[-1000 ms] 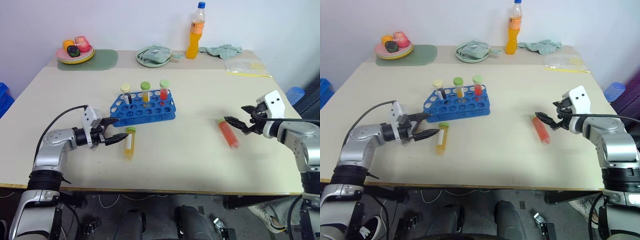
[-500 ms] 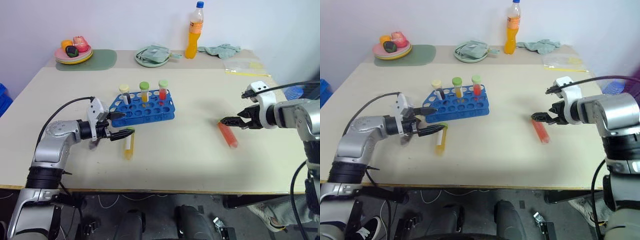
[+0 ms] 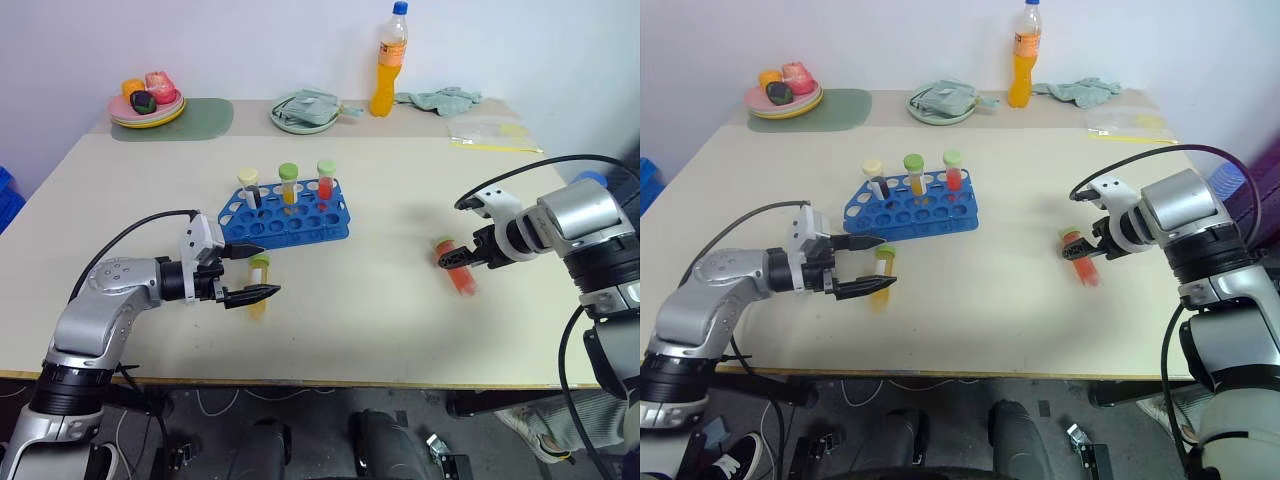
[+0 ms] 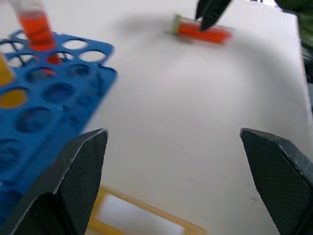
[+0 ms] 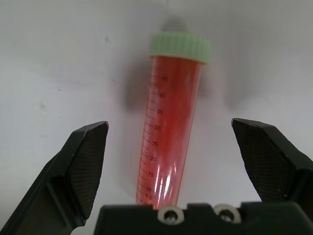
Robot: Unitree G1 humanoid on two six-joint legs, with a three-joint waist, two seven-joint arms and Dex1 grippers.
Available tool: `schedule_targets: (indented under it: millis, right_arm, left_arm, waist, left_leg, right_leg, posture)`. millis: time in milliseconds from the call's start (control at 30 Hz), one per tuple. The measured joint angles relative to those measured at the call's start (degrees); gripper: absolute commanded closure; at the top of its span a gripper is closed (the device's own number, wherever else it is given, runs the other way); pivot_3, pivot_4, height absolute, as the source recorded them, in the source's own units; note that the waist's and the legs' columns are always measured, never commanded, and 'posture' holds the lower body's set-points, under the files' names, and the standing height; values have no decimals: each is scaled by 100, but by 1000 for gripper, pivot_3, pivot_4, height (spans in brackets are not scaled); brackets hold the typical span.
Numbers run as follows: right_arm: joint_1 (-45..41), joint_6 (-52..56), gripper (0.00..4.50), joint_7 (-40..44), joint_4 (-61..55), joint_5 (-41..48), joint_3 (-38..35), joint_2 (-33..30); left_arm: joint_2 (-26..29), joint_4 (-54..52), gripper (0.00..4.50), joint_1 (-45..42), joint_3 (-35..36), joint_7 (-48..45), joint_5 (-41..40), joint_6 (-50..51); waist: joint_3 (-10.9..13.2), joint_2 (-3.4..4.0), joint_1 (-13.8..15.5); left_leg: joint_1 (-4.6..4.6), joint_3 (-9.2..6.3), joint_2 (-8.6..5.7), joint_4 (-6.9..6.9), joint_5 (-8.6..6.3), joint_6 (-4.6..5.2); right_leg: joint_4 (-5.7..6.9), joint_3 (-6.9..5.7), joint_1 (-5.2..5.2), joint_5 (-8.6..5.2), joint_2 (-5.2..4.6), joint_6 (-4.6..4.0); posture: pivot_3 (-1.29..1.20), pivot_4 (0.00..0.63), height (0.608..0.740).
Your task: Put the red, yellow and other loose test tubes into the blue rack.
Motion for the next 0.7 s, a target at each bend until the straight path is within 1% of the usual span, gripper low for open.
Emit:
schedule_targets:
  millis: [200,500,700]
  right_arm:
    - [-74,-218,0,152,473,-213,112,165]
    - [-313,-192,0,380,866,-442,282,290]
    - [-346,-206,0,622,818,-575,507,256]
  left_arm:
    - [38,-379,50,192,337,-145,-467,-82]
    - [37,-418,50,289,341,-116,-470,-417]
    - [-36,-481,50,354,293,45,-456,-526]
  waist:
    - [0,0,3]
    - [0,0,0]
    - [0,0,2]
  left_leg:
    - [0,1,0,-1,0,0]
    - [1,2,0,-1,0,0]
    - [0,1,0,-1,0,0]
  right_leg:
    - [0,0,-1,0,0,0]
    - [-1,0,0,0,0,0]
    - [-1,0,0,0,0,0]
  posture:
    - [0,150,740]
    - [0,150,740]
    - [0,150,740]
